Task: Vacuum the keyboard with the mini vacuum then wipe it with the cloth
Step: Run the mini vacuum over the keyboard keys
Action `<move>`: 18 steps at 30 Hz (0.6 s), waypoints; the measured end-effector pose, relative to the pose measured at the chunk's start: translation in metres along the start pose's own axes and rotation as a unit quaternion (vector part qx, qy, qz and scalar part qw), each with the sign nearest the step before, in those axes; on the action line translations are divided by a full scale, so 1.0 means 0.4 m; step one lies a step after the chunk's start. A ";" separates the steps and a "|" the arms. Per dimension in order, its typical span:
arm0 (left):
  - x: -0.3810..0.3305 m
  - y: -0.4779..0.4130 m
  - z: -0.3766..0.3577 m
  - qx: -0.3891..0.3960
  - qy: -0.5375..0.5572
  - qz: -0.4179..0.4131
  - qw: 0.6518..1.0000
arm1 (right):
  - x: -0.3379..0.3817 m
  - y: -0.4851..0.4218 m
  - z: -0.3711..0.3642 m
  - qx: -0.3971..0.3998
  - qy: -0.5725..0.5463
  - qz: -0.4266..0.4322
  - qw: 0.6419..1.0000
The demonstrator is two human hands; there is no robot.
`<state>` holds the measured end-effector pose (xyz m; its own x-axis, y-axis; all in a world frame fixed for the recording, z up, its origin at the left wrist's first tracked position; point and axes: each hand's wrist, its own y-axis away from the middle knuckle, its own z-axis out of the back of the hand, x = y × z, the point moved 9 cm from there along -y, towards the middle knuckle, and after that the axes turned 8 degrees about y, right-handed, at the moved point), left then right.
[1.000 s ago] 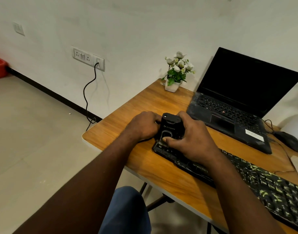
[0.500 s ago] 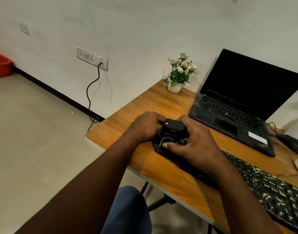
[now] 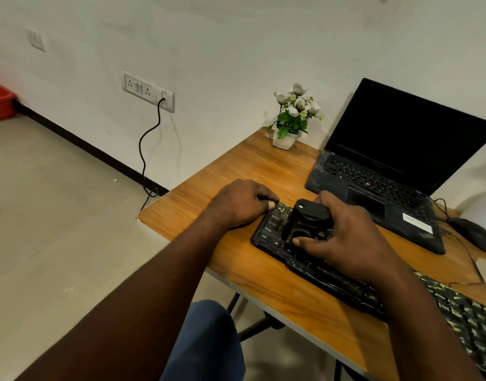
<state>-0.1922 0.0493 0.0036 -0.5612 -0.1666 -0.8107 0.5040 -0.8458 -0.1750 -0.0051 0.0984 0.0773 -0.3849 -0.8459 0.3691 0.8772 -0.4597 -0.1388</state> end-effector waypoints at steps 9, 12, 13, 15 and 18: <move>0.000 0.007 0.003 0.003 0.024 0.015 1.000 | 0.100 -0.011 -0.055 -0.075 0.013 0.085 0.993; -0.001 0.010 0.003 0.012 0.028 0.020 0.999 | 0.115 -0.018 -0.068 -0.095 -0.007 0.092 0.991; 0.001 0.008 0.004 0.009 0.027 0.018 0.999 | 0.108 -0.015 -0.066 -0.091 -0.003 0.089 0.992; 0.002 0.001 0.004 0.003 0.012 0.009 1.000 | 0.077 -0.001 -0.050 -0.070 0.016 0.070 0.995; 0.004 -0.006 -0.004 0.008 -0.009 -0.001 1.000 | 0.012 0.029 -0.009 -0.023 0.040 0.026 0.999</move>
<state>-0.1933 0.0520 0.0019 -0.5743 -0.1744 -0.7998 0.4923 -0.8542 -0.1672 0.0022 0.0881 0.0740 -0.3622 -0.8869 0.2867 0.8831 -0.4250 -0.1988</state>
